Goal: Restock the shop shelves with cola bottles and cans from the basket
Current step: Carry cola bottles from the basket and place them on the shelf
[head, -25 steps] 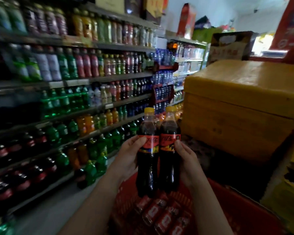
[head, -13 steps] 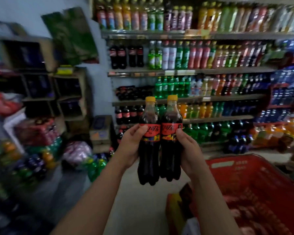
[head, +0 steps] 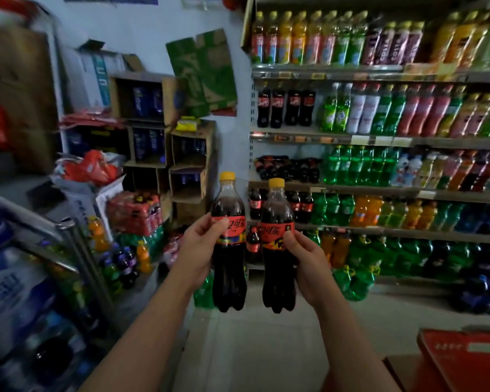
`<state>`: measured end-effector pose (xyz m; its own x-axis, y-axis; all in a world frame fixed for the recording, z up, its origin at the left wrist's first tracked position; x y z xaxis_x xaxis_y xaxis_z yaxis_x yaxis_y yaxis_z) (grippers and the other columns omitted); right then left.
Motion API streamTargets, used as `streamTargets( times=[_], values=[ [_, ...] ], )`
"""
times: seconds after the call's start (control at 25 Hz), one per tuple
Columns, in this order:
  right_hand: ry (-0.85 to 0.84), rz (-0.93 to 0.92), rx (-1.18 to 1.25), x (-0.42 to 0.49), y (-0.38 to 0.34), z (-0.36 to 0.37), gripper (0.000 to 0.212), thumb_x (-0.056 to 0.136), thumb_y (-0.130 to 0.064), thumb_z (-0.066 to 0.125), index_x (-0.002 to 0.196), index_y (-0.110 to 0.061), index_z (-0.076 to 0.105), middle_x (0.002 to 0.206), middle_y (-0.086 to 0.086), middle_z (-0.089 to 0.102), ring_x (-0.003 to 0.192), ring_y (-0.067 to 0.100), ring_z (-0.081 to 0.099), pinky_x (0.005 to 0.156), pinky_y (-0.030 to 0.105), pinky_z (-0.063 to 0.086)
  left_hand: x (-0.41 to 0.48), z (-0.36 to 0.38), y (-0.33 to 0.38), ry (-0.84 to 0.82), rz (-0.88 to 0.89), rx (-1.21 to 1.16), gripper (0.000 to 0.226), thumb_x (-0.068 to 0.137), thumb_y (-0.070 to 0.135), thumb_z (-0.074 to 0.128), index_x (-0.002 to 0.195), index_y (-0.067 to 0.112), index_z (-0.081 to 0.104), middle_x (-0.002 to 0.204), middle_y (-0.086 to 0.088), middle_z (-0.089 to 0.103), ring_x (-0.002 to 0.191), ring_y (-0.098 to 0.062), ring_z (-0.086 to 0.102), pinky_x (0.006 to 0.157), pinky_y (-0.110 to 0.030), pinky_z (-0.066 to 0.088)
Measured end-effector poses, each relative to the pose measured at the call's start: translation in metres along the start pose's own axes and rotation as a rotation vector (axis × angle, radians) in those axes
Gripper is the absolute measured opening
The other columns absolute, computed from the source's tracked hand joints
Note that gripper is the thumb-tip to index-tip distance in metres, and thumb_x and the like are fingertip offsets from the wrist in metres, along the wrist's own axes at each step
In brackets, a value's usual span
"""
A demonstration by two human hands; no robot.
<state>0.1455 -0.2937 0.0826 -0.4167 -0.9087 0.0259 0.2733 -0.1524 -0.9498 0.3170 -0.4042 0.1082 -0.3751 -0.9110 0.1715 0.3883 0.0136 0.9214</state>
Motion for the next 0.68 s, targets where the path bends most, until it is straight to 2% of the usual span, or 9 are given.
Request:
streamTargets(
  times=[0.16, 0.28, 0.36, 0.48, 0.56, 0.68],
  values=[
    [0.067, -0.057, -0.024, 0.039, -0.008, -0.011, 0.022, 0.088, -0.022, 0.063, 0.108, -0.015, 0.070, 0.091, 0.000, 0.077, 0.080, 0.013, 0.073, 0.063, 0.023, 0.056, 0.046, -0.003, -0.004, -0.047, 0.028, 0.041, 0.015, 0.085, 0.006, 0.064, 0.094, 0.016, 0.071, 0.089, -0.005, 0.072, 0.084, -0.020, 0.068, 0.075, -0.031, 0.056],
    [0.130, -0.083, -0.036, 0.070, -0.015, -0.030, 0.037, 0.077, -0.033, 0.068, 0.110, -0.017, 0.071, 0.099, 0.002, 0.076, 0.089, 0.016, 0.072, 0.072, 0.029, 0.054, 0.079, 0.009, -0.020, -0.079, 0.022, 0.021, 0.017, 0.079, 0.011, 0.067, 0.089, 0.023, 0.075, 0.090, -0.004, 0.074, 0.085, -0.020, 0.070, 0.075, -0.031, 0.056],
    [0.153, -0.099, -0.015, 0.096, -0.020, -0.045, 0.038, 0.076, -0.034, 0.068, 0.109, -0.016, 0.071, 0.101, 0.004, 0.076, 0.088, 0.013, 0.073, 0.074, 0.031, 0.054, 0.107, 0.020, -0.035, -0.077, 0.007, 0.029, 0.019, 0.081, 0.010, 0.066, 0.088, 0.025, 0.076, 0.092, -0.004, 0.075, 0.088, -0.021, 0.069, 0.080, -0.035, 0.055],
    [0.151, -0.134, 0.002, 0.147, -0.034, -0.069, 0.032, 0.080, -0.028, 0.066, 0.109, -0.013, 0.070, 0.100, 0.005, 0.076, 0.086, 0.011, 0.073, 0.067, 0.023, 0.056, 0.157, 0.041, -0.054, -0.051, 0.010, 0.007, 0.022, 0.082, 0.003, 0.066, 0.090, 0.022, 0.073, 0.085, 0.000, 0.073, 0.082, -0.016, 0.069, 0.081, -0.037, 0.051],
    [0.136, -0.146, -0.004, 0.184, -0.043, -0.086, 0.033, 0.083, -0.026, 0.066, 0.112, -0.011, 0.069, 0.104, 0.006, 0.075, 0.092, 0.014, 0.073, 0.066, 0.021, 0.057, 0.192, 0.058, -0.062, -0.043, 0.016, -0.018, 0.022, 0.076, 0.008, 0.069, 0.093, 0.021, 0.072, 0.084, 0.002, 0.074, 0.082, -0.015, 0.070, 0.078, -0.034, 0.051],
    [0.124, -0.150, -0.013, 0.237, -0.059, -0.105, 0.040, 0.078, -0.030, 0.067, 0.114, -0.011, 0.069, 0.105, 0.006, 0.075, 0.100, 0.020, 0.071, 0.077, 0.031, 0.058, 0.240, 0.084, -0.062, -0.086, 0.053, -0.011, 0.027, 0.071, 0.012, 0.072, 0.098, 0.020, 0.071, 0.089, 0.001, 0.074, 0.088, -0.017, 0.070, 0.078, -0.030, 0.053]
  ],
)
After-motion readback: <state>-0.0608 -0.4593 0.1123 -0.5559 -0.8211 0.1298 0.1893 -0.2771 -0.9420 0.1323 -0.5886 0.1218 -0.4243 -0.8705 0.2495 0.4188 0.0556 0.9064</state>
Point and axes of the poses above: each hand's wrist, its own x-axis towards the middle knuckle, its own z-axis out of the palm, y = z × x, the point moved 9 cm from there along x, towards the middle knuckle
